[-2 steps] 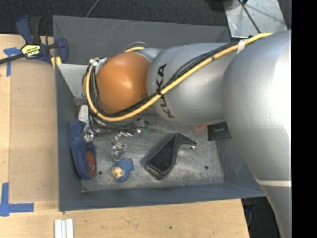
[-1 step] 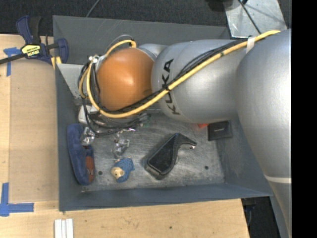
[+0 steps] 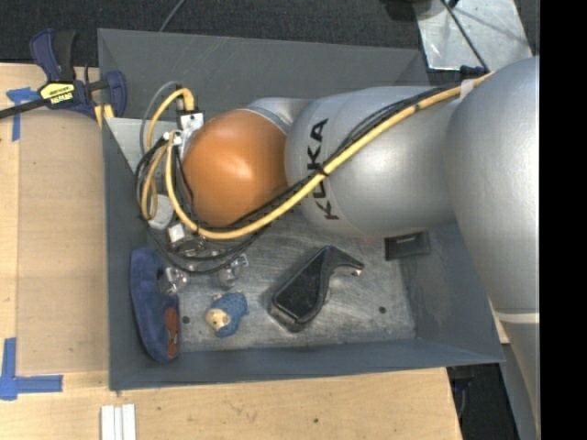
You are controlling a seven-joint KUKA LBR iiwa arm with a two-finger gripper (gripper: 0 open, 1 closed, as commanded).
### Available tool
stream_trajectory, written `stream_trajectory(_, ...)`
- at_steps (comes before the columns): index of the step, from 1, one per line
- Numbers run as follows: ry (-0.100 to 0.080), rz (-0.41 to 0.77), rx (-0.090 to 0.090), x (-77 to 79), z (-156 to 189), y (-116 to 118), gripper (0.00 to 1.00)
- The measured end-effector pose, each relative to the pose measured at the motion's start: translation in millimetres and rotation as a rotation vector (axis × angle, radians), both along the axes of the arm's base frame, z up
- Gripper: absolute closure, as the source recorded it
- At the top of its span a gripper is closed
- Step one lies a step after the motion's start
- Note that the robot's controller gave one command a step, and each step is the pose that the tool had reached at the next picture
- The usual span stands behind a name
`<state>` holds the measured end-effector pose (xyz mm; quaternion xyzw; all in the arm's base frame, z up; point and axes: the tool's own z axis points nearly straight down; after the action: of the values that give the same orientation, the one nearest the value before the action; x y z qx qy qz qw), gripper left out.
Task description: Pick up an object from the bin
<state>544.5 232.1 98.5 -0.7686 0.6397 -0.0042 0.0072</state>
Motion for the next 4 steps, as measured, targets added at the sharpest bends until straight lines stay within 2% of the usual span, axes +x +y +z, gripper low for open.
stream_trajectory(1,0.009,-0.277,-0.001,34.0,60,-98,0.0)
stream_trajectory(2,0.001,0.088,0.001,-13.4,14,-103,0.0)
stream_trajectory(3,0.002,0.089,0.008,-15.2,12,-101,1.0)
stream_trajectory(4,0.012,-0.182,0.001,-36.8,66,-77,1.0)
